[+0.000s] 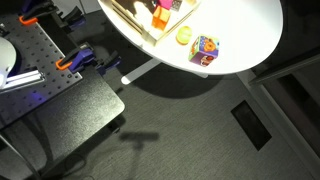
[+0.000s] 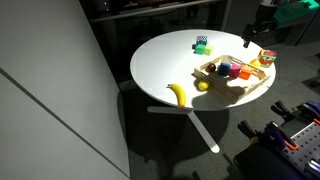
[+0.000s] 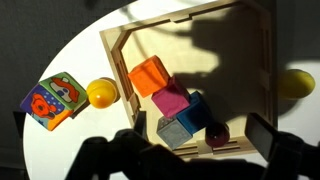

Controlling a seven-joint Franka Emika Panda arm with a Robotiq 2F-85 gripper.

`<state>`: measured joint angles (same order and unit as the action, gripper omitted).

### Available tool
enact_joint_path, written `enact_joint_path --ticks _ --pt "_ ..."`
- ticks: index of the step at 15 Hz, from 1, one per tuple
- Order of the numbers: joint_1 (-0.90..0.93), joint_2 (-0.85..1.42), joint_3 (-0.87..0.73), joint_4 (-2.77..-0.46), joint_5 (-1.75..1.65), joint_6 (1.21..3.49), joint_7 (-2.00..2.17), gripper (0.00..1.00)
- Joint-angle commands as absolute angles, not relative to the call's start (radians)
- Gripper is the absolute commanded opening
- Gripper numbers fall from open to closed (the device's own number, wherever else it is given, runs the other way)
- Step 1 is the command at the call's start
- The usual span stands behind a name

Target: Remove the mulberry pink block from the wooden bowl and place drop it on the table

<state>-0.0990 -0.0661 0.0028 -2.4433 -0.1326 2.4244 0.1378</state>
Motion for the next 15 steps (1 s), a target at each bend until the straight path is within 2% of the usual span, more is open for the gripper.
enact_joint_path --ticks 1,7,15 --pt "-0.082 -0.066 -0.013 -2.442 -0.133 2.422 0.138 1.0" --pt "-0.087 -0.041 -0.018 -2.425 -0.139 2.424 0.153 1.0" --pt "-0.091 0.079 -0.054 -2.413 -0.112 2.588 0.031 1.0"
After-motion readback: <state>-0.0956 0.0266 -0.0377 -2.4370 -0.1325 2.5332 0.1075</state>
